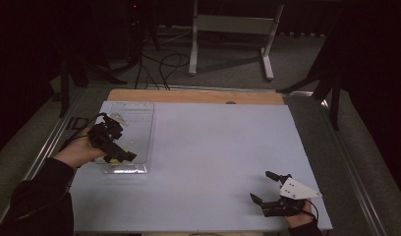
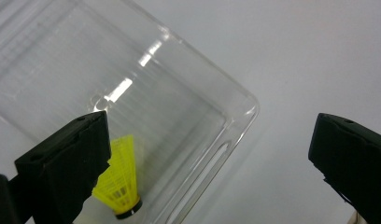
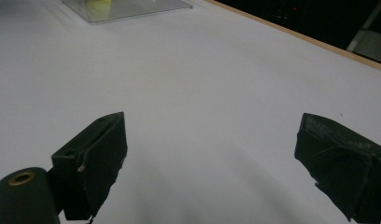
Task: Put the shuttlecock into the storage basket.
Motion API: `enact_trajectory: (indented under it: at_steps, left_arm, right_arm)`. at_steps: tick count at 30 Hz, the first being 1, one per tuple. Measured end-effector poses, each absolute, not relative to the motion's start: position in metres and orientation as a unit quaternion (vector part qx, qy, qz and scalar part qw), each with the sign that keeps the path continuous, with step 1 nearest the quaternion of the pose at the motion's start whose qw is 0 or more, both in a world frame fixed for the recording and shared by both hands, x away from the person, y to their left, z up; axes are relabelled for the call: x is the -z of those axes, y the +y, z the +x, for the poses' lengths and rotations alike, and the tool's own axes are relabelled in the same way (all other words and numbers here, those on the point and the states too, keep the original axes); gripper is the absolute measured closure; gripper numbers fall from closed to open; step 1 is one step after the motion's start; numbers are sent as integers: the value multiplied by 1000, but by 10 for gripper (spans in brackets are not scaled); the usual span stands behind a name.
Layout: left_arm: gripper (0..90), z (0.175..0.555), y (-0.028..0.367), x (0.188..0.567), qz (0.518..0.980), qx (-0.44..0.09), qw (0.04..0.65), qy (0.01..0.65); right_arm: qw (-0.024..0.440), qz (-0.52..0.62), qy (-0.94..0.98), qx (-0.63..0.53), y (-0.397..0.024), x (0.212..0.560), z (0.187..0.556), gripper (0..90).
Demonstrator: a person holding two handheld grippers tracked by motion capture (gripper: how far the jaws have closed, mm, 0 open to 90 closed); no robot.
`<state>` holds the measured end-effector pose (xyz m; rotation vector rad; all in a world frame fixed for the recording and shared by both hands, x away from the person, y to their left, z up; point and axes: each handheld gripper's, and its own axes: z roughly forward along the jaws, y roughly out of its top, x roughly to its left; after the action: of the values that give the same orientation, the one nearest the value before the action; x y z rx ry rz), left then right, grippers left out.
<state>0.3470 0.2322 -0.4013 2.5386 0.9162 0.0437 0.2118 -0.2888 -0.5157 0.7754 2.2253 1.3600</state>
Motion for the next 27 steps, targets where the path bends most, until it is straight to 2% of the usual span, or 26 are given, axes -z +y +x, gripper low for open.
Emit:
enact_trajectory:
  at_steps: [27]
  left_arm:
    - [1,346,149,393,928,11,269,256]
  right_arm:
    - [208,276,801,-489,-288,517,212,94]
